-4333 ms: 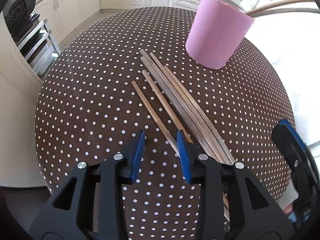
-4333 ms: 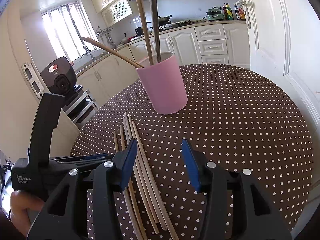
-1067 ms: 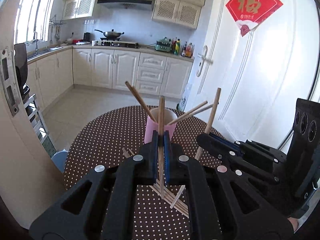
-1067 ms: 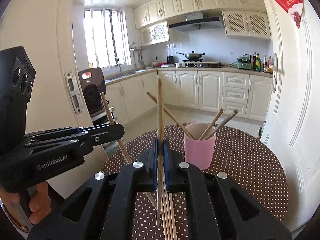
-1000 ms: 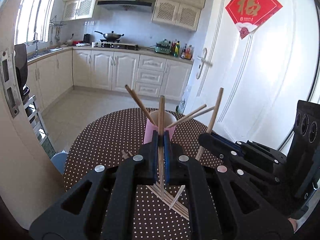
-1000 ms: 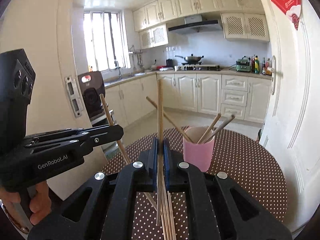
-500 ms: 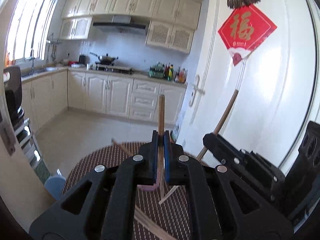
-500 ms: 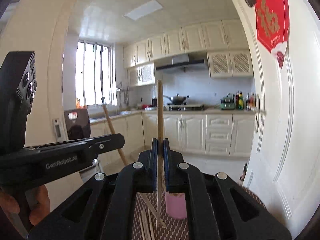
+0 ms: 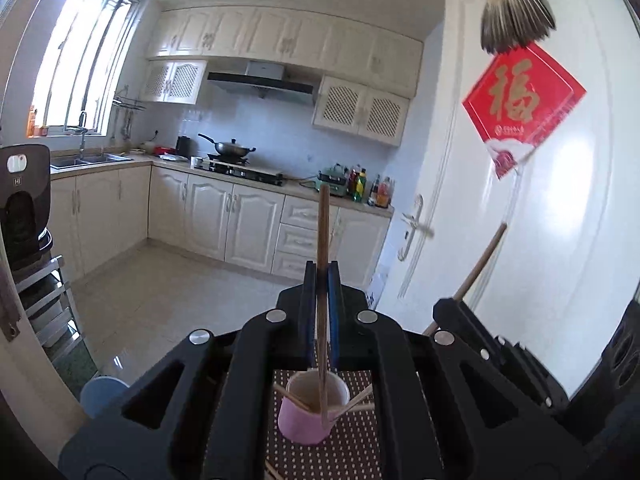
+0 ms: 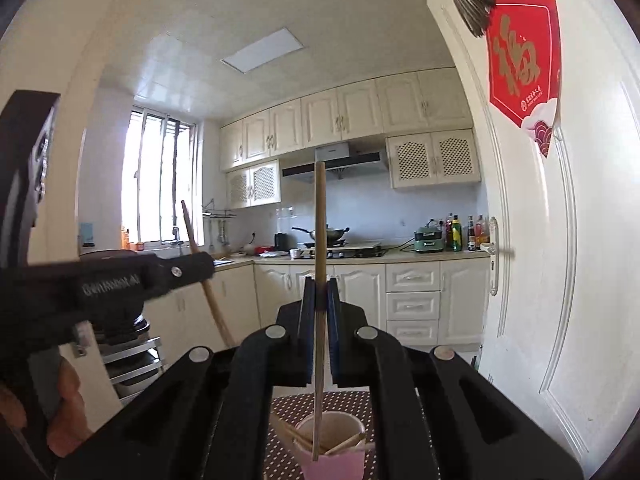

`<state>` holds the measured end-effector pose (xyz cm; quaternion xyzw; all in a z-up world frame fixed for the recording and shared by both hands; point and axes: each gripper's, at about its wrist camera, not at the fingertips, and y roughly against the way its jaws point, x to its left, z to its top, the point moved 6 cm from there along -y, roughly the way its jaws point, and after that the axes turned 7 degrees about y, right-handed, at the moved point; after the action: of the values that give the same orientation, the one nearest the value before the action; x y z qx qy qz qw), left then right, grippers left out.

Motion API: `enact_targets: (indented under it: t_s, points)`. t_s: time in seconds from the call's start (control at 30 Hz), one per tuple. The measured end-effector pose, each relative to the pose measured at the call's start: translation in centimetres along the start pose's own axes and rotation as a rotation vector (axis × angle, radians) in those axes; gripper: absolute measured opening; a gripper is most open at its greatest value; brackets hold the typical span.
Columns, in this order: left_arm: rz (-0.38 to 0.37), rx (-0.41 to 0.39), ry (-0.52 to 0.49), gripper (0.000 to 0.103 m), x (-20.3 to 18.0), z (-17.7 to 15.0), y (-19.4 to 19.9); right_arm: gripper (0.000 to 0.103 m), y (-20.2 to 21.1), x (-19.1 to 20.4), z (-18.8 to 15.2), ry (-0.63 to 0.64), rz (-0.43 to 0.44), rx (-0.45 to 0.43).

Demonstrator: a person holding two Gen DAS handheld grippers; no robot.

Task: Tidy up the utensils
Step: 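Lift both held chopsticks upright and carry them over the pink cup, then lower the chopsticks into the cup and open both tools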

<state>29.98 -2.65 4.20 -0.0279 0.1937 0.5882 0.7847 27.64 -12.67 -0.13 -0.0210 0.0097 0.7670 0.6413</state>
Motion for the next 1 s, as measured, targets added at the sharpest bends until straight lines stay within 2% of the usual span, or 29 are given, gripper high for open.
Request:
enact_targets:
  t_s: [0.5, 0.63, 1.0]
  points:
    - [0.021, -0.06, -0.009, 0.006, -0.7, 0.3, -3.8, 0.004, -2.5, -0.4, -1.8, 0.004, 0.0, 0.039]
    - [0.031, -0.037, -0.025, 0.006, -0.4, -1.1, -4.6, 0.004, -2.6, -0.6, -2.5, 0.003, 0.002, 0.061]
    - [0.03, 0.1, -0.068, 0.007, 0.1, -4.8, -5.6, 0.004, -2.6, 0.4, -4.7, -0.002, 0.031, 0.136]
